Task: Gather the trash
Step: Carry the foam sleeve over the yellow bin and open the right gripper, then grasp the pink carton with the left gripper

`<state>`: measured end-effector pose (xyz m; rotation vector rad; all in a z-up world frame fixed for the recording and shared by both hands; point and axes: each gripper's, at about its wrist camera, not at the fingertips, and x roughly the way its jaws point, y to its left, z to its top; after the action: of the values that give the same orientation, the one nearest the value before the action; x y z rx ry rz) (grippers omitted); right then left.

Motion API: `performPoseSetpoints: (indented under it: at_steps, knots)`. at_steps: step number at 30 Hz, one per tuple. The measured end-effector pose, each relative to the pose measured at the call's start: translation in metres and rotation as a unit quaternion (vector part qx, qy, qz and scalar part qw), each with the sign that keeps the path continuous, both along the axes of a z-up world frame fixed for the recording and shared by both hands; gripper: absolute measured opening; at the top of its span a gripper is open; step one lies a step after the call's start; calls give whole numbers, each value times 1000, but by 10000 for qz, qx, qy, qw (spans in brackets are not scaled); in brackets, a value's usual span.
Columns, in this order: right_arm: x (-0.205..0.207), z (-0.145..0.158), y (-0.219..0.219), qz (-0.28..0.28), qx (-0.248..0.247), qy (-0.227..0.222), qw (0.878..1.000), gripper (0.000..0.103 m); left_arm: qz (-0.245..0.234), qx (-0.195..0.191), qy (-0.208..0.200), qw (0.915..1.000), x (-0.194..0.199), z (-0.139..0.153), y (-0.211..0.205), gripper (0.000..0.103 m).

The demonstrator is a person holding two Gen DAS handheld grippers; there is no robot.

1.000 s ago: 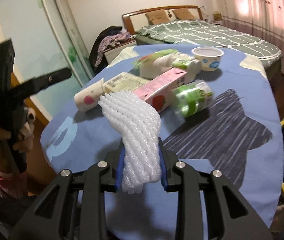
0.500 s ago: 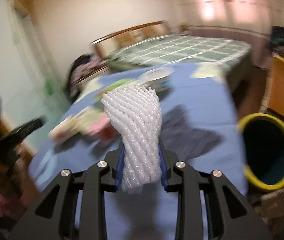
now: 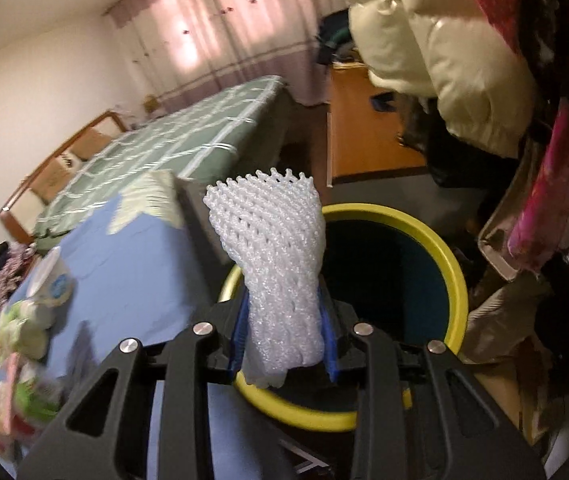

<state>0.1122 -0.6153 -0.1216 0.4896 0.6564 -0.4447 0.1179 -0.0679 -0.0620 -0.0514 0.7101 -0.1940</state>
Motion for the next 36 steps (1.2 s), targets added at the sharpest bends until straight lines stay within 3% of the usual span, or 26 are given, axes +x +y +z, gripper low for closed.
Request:
performPoseSetpoints:
  at_steps: [5, 8, 10, 19, 29, 36]
  knots:
    - [12, -12, -7, -205, 12, 183, 9996, 30, -183, 48, 51, 9998, 5, -5, -12, 98]
    - [17, -12, -7, -294, -107, 252, 9992, 35, -264, 56, 69, 9996, 9, -7, -18, 98]
    - [18, -11, -6, -315, -131, 268, 9991, 45, -319, 51, 78, 9994, 12, -9, -22, 98]
    - [21, -9, 1, -297, -306, 359, 9984, 55, -466, 27, 103, 9989, 17, -13, -30, 98]
    - [23, -9, 3, -233, -368, 409, 9982, 57, -681, 197, 132, 9974, 25, -23, -47, 98]
    - [26, -10, 5, -166, -360, 423, 9983, 58, -915, 351, 209, 9950, 39, -33, -63, 80]
